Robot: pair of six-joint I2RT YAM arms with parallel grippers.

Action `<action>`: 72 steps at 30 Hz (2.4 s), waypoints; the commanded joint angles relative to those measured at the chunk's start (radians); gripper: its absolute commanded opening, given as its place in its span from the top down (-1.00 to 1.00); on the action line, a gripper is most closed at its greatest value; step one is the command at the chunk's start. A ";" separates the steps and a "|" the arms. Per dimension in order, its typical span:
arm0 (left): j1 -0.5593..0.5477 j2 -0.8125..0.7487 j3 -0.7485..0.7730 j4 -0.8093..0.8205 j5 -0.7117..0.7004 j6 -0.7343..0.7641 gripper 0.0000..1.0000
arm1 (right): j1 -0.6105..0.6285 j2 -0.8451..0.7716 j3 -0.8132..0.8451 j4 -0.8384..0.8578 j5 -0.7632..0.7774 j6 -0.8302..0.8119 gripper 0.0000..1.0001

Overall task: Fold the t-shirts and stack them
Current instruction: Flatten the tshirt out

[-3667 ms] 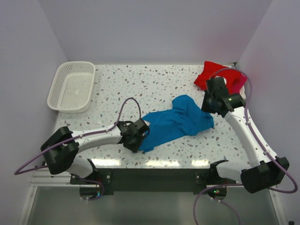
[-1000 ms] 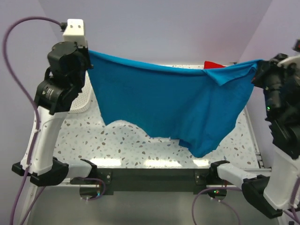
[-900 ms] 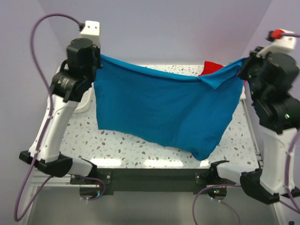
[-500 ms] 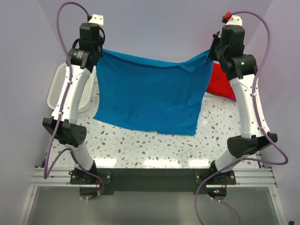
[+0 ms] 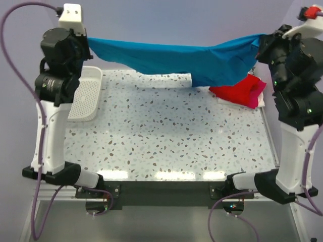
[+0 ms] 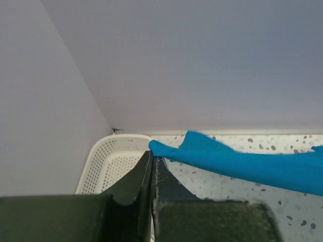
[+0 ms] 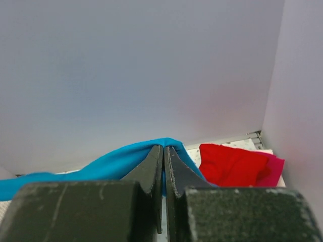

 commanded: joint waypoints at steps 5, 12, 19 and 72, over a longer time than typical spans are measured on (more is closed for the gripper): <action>0.001 -0.268 -0.119 0.101 0.062 -0.039 1.00 | -0.004 -0.234 -0.030 0.060 0.081 -0.073 1.00; 0.001 -0.349 -0.182 0.069 0.108 -0.103 1.00 | -0.004 -0.314 0.043 0.017 0.091 -0.070 1.00; 0.001 -0.306 -0.158 0.045 0.127 -0.102 1.00 | -0.004 -0.288 -0.007 0.061 0.084 -0.076 1.00; -0.006 0.243 -1.032 0.460 0.426 -0.443 -1.00 | -0.023 0.112 -1.207 0.389 -0.322 0.163 -0.97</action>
